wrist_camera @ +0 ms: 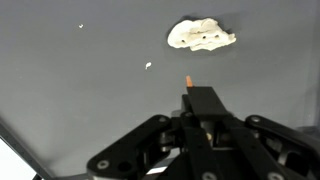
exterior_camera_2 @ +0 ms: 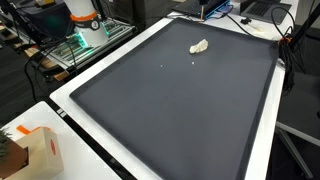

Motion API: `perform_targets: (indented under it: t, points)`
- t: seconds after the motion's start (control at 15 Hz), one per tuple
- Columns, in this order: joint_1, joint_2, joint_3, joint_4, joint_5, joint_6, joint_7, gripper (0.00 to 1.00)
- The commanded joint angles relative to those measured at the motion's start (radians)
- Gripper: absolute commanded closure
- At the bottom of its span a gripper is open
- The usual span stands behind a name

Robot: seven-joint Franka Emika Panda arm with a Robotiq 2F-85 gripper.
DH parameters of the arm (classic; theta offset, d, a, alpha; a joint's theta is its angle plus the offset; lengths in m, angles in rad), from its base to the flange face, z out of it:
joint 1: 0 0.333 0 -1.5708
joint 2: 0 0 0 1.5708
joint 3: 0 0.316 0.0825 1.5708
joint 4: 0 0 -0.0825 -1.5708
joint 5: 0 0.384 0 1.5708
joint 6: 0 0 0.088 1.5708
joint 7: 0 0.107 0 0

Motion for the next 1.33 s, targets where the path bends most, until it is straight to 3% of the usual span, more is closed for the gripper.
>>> perform_targets:
  t: [0.0,0.33,0.4,0.87,1.27]
  points:
    - [-0.02,-0.007,0.025,0.003,0.0,-0.004,-0.004,0.87]
    - [-0.022,-0.024,0.033,0.003,0.0,-0.01,-0.008,0.87]
    - [-0.022,-0.024,0.033,0.003,0.0,-0.01,-0.009,0.97]
    - [0.003,0.09,0.024,0.089,-0.241,-0.188,0.369,0.97]
    - [0.044,0.216,0.016,0.189,-0.315,-0.398,0.548,0.97]
